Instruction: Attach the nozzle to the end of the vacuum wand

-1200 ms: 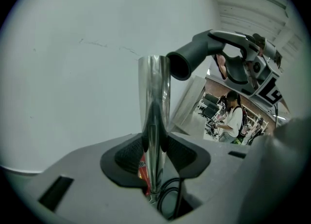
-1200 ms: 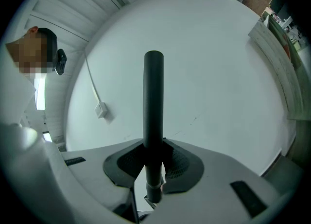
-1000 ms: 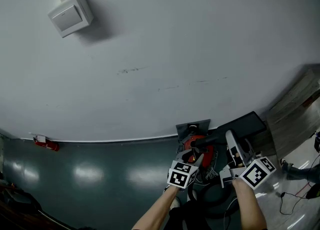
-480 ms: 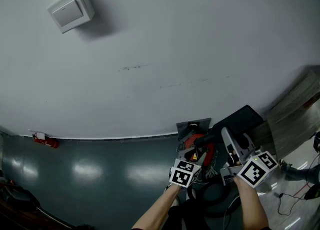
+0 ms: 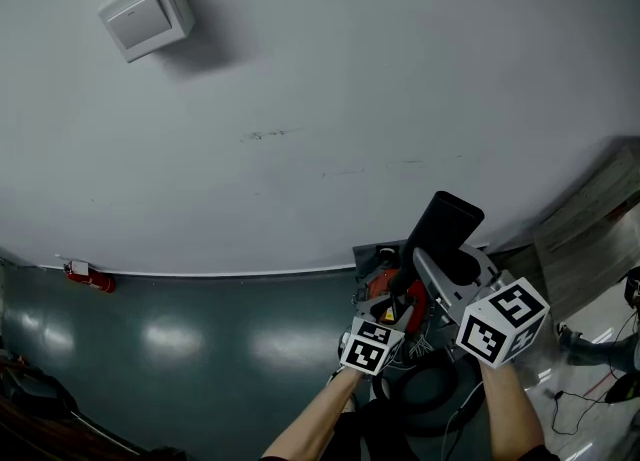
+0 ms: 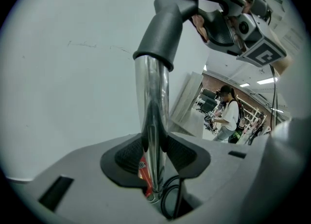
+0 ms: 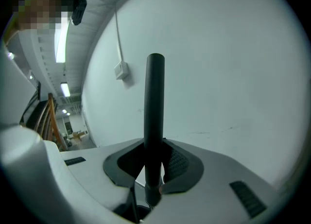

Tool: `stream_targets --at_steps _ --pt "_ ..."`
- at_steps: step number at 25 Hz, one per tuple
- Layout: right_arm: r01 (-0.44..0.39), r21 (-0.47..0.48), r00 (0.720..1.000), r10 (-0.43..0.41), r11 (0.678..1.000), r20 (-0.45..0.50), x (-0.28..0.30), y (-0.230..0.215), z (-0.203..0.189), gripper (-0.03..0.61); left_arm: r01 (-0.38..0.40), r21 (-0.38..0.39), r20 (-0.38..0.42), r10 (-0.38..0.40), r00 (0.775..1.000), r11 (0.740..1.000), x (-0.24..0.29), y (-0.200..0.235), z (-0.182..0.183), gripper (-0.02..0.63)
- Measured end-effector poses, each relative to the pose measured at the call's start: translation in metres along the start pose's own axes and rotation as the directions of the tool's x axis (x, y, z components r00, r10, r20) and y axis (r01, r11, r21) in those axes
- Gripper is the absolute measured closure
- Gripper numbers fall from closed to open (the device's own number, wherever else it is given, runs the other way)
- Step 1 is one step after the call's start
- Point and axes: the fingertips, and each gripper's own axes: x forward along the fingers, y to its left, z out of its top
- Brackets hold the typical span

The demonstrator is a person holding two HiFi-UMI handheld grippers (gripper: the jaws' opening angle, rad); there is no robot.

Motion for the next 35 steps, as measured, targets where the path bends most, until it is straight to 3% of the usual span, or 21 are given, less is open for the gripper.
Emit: stream_targets --at_steps 4,11,15,17,23,27,32,35 --pt "-0.045 -0.124 0.998 0.038 0.991 -0.058 0.013 0.02 0.0 0.488 -0.003 0.012 -0.021 0.004 1.0 1.0 0.0 0.0 -0.002 0.464" --pt "-0.143 -0.155 0.982 0.121 0.977 -0.142 0.029 0.032 -0.004 0.488 -0.008 0.043 -0.027 0.01 1.0 0.999 -0.002 0.002 -0.003 0.463" --pt "-0.179 -0.246 0.973 0.134 0.953 -0.187 0.036 0.045 -0.008 0.488 0.0 0.054 -0.02 0.001 1.0 0.999 0.003 -0.004 0.0 0.463" --pt "-0.182 -0.237 0.973 0.141 0.954 -0.18 0.038 0.046 -0.009 0.488 0.001 0.044 -0.016 0.0 1.0 0.999 0.004 -0.004 0.0 0.463" --pt "-0.147 -0.078 0.983 0.137 0.986 -0.119 0.035 0.018 -0.006 0.488 0.012 0.041 -0.02 -0.011 1.0 0.999 0.003 -0.004 0.0 0.463" --pt "-0.146 -0.169 0.984 0.125 0.975 -0.126 0.039 0.033 -0.01 0.488 0.006 0.045 -0.034 -0.005 0.999 0.999 0.003 0.002 -0.003 0.463" --pt "-0.158 -0.157 0.982 0.138 0.975 -0.129 0.044 0.037 -0.013 0.488 0.006 0.034 -0.03 -0.005 1.0 0.999 0.001 0.006 -0.005 0.463" --pt "-0.142 -0.2 0.986 0.121 0.97 -0.11 0.045 0.038 -0.012 0.486 0.013 0.017 -0.017 -0.013 1.0 1.0 0.001 0.007 -0.003 0.463"
